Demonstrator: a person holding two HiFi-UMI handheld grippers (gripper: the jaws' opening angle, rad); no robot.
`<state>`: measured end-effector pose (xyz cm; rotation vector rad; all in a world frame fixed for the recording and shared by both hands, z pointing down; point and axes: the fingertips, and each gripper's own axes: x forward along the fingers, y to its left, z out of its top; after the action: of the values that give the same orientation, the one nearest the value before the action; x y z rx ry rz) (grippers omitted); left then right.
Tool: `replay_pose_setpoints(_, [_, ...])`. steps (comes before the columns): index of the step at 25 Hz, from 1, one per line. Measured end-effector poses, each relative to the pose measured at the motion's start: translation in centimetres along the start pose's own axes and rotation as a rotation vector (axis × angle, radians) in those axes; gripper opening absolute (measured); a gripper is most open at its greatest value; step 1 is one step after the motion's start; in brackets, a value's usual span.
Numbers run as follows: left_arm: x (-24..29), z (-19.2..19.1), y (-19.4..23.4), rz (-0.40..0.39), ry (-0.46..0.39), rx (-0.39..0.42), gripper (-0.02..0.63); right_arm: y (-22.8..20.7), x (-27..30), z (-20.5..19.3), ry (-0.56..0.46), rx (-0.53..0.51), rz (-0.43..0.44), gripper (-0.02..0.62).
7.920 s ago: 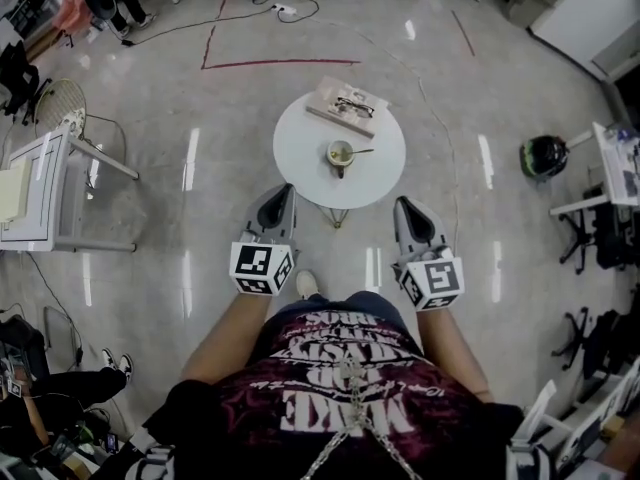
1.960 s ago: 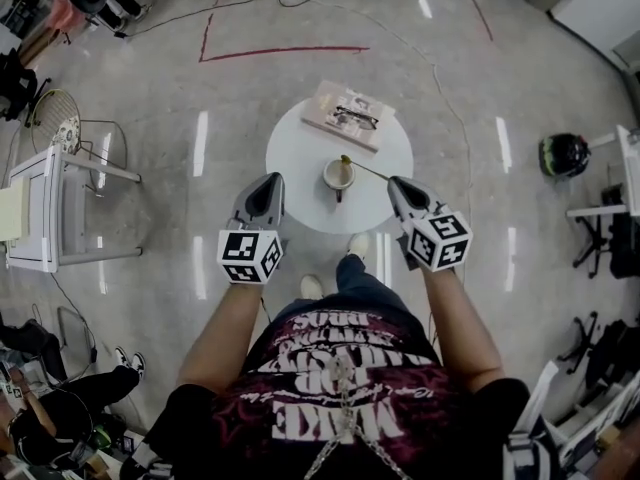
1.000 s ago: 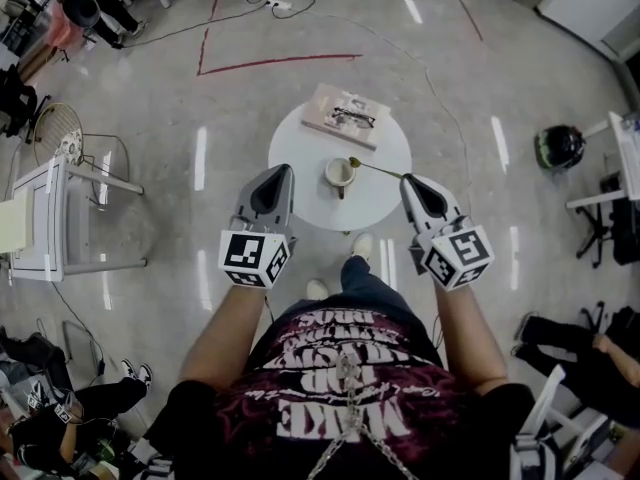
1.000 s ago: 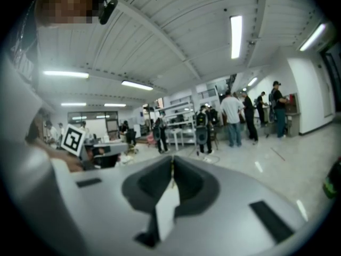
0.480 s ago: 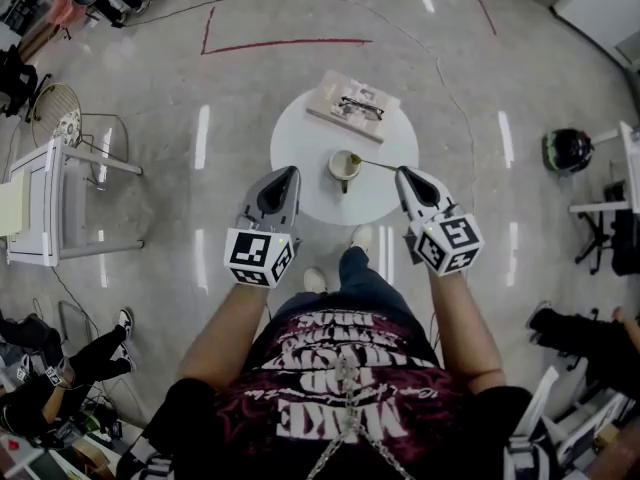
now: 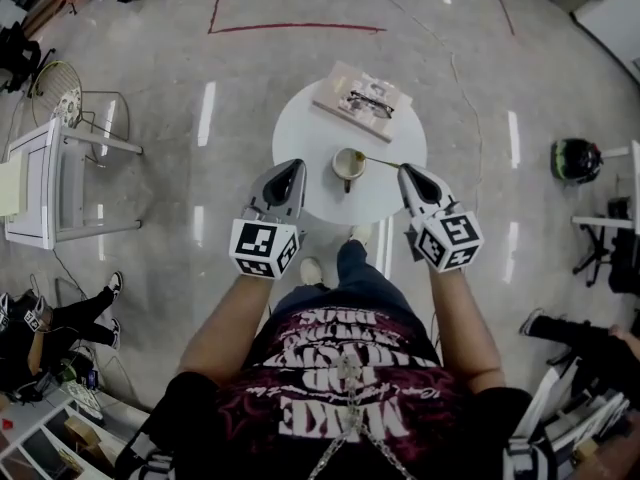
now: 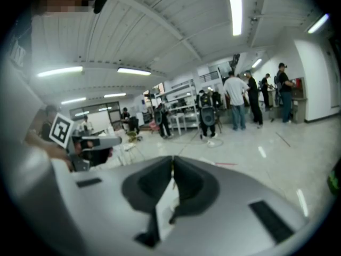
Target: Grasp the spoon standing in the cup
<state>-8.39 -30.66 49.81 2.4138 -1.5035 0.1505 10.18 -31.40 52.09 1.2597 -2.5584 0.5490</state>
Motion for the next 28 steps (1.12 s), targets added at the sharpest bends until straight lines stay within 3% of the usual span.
replay_pose_setpoints(20, [6.9,-8.2,3.0,0.07,0.148,-0.048,0.023,-4.6,8.0,-9.1,0.172,0.097,0.063,0.035])
replay_pose_setpoints(28, [9.1,-10.4,2.7,0.063,0.2,-0.063,0.023,-6.2,10.1,-12.5,0.236,0.142,0.071,0.035])
